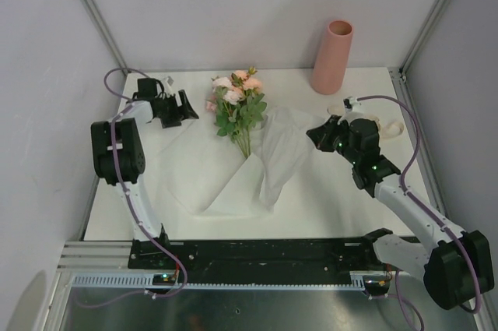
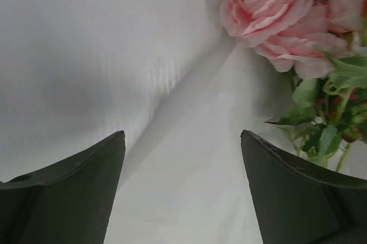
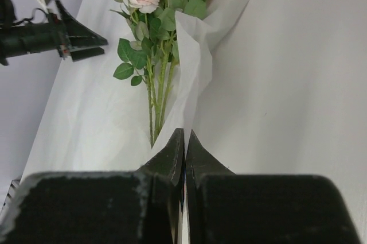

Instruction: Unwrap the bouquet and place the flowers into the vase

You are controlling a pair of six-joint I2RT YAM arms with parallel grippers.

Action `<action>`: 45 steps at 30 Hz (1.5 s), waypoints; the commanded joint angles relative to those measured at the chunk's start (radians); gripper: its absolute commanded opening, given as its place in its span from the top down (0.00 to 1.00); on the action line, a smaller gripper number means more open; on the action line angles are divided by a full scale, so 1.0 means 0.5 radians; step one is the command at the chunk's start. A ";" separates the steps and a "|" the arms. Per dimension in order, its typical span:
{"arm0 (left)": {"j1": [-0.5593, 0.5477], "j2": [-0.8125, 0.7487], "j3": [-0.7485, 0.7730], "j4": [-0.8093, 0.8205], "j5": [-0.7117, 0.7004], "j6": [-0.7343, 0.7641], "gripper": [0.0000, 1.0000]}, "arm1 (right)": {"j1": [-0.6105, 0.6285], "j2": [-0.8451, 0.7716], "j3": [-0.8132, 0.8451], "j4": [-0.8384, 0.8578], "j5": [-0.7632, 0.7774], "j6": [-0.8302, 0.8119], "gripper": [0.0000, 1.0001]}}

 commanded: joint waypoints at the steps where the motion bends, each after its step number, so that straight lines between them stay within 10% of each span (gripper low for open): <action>1: 0.014 0.083 0.156 -0.060 0.126 0.051 0.14 | -0.024 -0.109 0.001 0.081 -0.064 -0.058 1.00; 22: -0.149 0.185 0.054 -0.113 0.391 -0.161 0.22 | -0.102 -0.181 0.001 0.065 -0.141 -0.052 0.99; 37: -0.173 0.124 0.089 -0.137 0.216 -0.177 0.96 | -0.102 -0.135 -0.008 0.035 -0.065 -0.022 1.00; 45: -0.056 0.106 0.288 -0.198 -0.200 -0.228 1.00 | -0.174 0.115 0.003 0.063 0.133 0.118 1.00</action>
